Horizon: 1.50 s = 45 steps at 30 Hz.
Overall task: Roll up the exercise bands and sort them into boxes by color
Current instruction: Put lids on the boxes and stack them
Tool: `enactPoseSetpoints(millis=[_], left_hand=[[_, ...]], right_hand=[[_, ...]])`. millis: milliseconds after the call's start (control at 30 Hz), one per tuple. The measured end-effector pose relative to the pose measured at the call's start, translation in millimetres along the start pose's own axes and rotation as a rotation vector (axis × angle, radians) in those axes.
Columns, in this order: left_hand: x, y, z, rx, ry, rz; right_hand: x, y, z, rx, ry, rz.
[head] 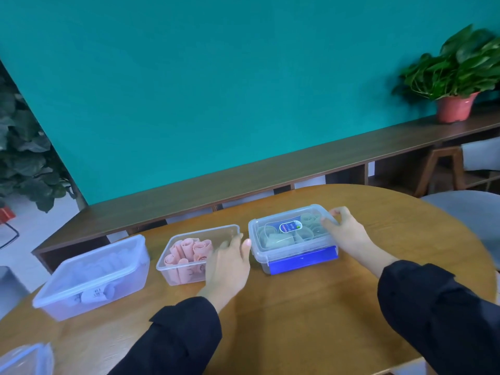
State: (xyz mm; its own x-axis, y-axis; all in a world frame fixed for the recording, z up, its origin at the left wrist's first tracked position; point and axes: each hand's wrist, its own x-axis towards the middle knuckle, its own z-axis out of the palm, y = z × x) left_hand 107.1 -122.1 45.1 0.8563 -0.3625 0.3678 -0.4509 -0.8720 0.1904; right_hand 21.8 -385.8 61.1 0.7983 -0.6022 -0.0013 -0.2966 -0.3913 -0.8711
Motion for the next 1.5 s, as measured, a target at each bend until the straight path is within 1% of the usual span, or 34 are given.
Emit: enactPoseSetpoints(millis=[67,133,167,233,267,333,400,467,633,700,767,867,967,1167,1267,1333,1367,1467,1500], left_hand=[[1.2,-9.2,-2.1,0.028,-0.011,-0.040],[3.7,-11.0,-2.8,0.043,0.056,-0.078],[4.0,-9.0,-2.6,0.024,0.123,-0.056],[4.6,1.0,-1.2,-0.111,0.219,0.030],[3.9,9.3,-2.0,-0.205,0.223,0.051],[3.0,27.0,-0.4,-0.362,0.163,0.039],[5.9,42.2,3.3,-0.414,0.076,-0.035],[10.2,49.1,8.2,-0.411,0.039,-0.098],[17.0,48.9,8.1,-0.455,0.117,-0.170],[18.9,48.9,7.2,-0.463,0.118,-0.183],[19.6,49.1,5.2,-0.473,0.074,-0.195],[20.0,49.0,3.1,-0.461,-0.001,-0.208],[18.6,51.1,0.2,-0.428,-0.041,-0.216],[19.7,56.4,-11.5,-0.541,-0.120,-0.282],[19.9,57.9,-19.1,-0.562,-0.163,-0.297],[19.3,55.9,-20.2,-0.535,-0.195,-0.301],[18.4,53.7,-22.4,-0.538,-0.234,-0.321],[10.2,45.6,-33.5,-0.711,-0.410,-0.419],[5.5,44.1,-41.0,-0.717,-0.463,-0.427]], right_hand=[[0.3,-0.3,-0.8,0.006,-0.016,0.009],[0.2,-0.8,-2.2,0.013,-0.035,0.015],[1.5,-0.4,-2.4,0.020,-0.039,0.015],[3.1,0.9,-3.1,0.027,-0.042,0.015],[3.1,0.9,-3.5,0.026,-0.042,0.015],[3.4,1.6,-2.7,0.031,-0.034,0.020],[4.0,3.3,-1.6,0.020,-0.023,0.035],[4.2,2.7,-2.0,-0.024,-0.015,0.044],[10.8,-0.6,-1.8,-0.199,0.008,-0.024],[18.0,2.1,-0.8,-0.268,0.027,-0.053],[23.6,3.0,-0.9,-0.265,0.019,-0.051],[28.8,2.5,1.4,-0.139,-0.056,0.018],[30.4,3.4,4.0,-0.082,-0.079,0.020],[33.0,11.7,1.8,0.066,-0.130,0.066],[27.9,15.7,-3.4,0.029,-0.141,0.031],[23.4,18.7,-9.9,-0.019,-0.144,0.005],[21.9,21.0,-14.2,-0.030,-0.153,-0.002],[20.3,26.6,-30.6,-0.047,-0.221,-0.048],[19.7,27.4,-35.5,-0.053,-0.254,-0.071]])
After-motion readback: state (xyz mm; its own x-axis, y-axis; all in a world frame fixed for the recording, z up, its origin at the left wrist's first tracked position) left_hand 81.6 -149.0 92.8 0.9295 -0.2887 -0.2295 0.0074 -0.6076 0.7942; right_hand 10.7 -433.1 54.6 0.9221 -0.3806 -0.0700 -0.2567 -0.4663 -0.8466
